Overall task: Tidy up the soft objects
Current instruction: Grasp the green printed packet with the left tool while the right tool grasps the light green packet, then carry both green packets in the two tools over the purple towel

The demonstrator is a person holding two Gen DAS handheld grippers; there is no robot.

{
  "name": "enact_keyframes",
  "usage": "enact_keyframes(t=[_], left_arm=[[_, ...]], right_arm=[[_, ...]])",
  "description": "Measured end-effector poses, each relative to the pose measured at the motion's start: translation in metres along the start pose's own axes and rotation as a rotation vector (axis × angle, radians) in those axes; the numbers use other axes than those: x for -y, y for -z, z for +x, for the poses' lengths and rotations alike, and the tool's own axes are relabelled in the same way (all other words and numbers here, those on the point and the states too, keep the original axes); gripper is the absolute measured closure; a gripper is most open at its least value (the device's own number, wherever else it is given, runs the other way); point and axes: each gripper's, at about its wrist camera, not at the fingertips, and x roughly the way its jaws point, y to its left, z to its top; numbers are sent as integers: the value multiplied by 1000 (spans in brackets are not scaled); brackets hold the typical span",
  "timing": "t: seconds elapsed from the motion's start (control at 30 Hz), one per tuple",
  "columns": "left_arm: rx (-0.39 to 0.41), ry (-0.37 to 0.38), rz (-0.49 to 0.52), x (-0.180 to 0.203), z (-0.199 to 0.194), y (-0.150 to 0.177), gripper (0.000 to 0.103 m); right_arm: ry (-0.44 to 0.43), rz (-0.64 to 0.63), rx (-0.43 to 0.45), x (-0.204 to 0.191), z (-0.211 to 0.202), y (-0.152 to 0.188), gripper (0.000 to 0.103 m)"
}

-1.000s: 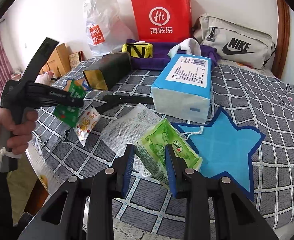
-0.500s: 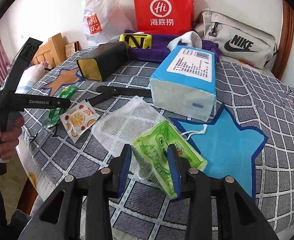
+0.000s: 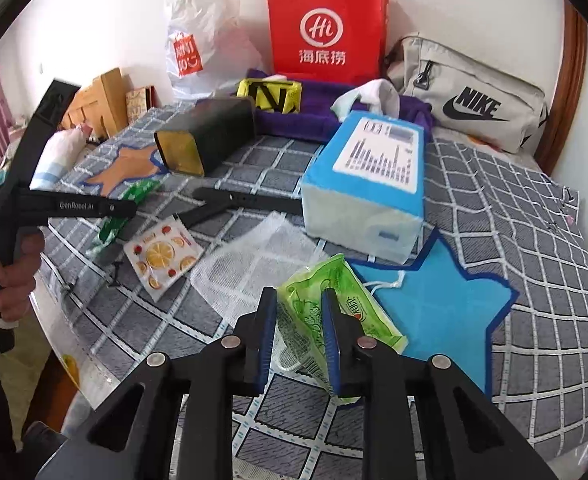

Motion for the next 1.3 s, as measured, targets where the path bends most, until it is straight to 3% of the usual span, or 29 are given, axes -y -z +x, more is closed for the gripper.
enact_keyframes(t=[0.53,1.3], left_arm=[[84,55,-26,-3,-46,-36,83],[126,86,13,25,-69,-101,83]], right_arm=[[-36,139,75,23,-37,-50,81],[-10,166,143,41,-36,-122,81]])
